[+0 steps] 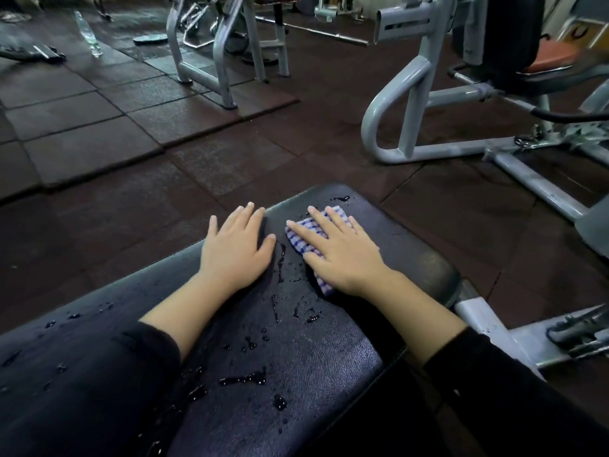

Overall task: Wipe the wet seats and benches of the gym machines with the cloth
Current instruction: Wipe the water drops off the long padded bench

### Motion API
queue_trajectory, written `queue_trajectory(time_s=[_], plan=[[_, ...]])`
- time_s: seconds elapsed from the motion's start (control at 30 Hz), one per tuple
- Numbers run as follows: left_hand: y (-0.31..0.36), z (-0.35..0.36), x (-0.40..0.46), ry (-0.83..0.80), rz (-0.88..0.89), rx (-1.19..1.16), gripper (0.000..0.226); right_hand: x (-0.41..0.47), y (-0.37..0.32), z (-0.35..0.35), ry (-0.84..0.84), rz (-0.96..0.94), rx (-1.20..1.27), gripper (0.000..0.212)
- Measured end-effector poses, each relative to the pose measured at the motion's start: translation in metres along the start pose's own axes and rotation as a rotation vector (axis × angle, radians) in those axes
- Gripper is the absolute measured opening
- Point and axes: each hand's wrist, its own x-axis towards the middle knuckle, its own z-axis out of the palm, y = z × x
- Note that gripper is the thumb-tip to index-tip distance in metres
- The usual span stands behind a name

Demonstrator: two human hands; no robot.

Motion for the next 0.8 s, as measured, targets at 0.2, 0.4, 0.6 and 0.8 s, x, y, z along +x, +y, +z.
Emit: queue_trajectory(time_s=[0.2,0.4,0.6,0.8], plan=[[-0.013,0.009,0.000,-0.013,-0.021,0.013,0.064,0.006,0.000,0.006,0.003,-0.036,-0.007,0.062],[-0.014,0.012,0.002,0.002,-0.014,0.045,0.071,0.058,-0.001,0.004,-0.003,-0.051,-0.013,0.045],[-0.017,0.016,0.003,0.018,-0.001,0.063,0.089,0.108,0.039,-0.011,0.038,-0.070,-0.174,0.039],[-0.016,0.017,0.004,0.035,0.009,0.073,0.089,0.070,0.073,-0.015,0.037,-0.051,-0.104,0.049]])
